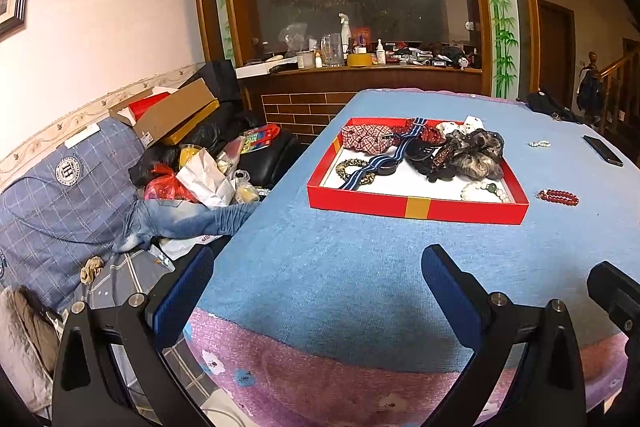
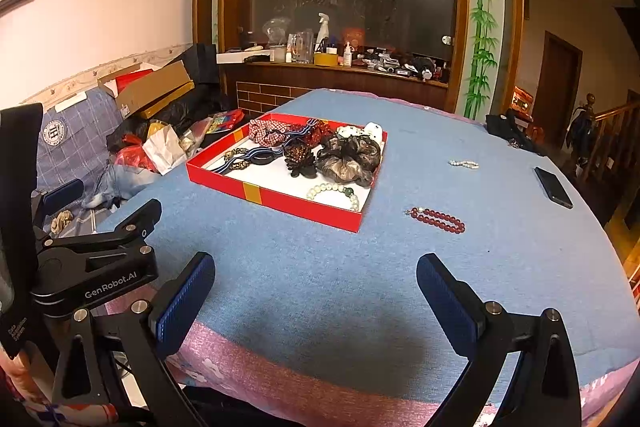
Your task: Organize jewelry
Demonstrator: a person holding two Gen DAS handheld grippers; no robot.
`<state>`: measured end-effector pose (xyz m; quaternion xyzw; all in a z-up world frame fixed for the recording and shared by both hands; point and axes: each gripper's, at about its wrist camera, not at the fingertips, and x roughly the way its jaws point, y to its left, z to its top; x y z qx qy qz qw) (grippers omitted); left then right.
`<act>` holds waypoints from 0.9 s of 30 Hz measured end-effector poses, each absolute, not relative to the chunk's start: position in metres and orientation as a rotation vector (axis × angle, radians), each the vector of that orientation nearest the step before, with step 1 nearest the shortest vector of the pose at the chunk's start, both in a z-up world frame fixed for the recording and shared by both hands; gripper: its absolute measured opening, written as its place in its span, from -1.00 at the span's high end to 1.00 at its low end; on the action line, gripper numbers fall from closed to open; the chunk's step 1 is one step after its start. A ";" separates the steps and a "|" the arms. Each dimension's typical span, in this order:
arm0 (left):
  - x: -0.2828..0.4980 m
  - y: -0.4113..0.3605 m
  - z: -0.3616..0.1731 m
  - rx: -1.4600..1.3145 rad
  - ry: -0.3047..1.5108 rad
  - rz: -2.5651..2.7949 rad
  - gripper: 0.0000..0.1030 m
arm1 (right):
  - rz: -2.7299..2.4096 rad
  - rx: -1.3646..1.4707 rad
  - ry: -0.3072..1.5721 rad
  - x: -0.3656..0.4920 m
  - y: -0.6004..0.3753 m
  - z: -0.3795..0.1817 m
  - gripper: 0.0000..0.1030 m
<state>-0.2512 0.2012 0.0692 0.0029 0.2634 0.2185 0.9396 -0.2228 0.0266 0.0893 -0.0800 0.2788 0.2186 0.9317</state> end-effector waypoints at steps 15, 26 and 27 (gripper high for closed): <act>-0.252 0.204 0.068 0.004 0.541 0.454 -1.00 | 0.448 -0.166 0.581 -0.220 0.027 0.087 -0.99; -0.253 0.204 0.068 0.007 0.543 0.457 -1.00 | 0.451 -0.170 0.590 -0.220 0.028 0.084 -0.99; -0.253 0.204 0.068 0.005 0.542 0.457 -1.00 | 0.451 -0.169 0.589 -0.220 0.027 0.084 -0.99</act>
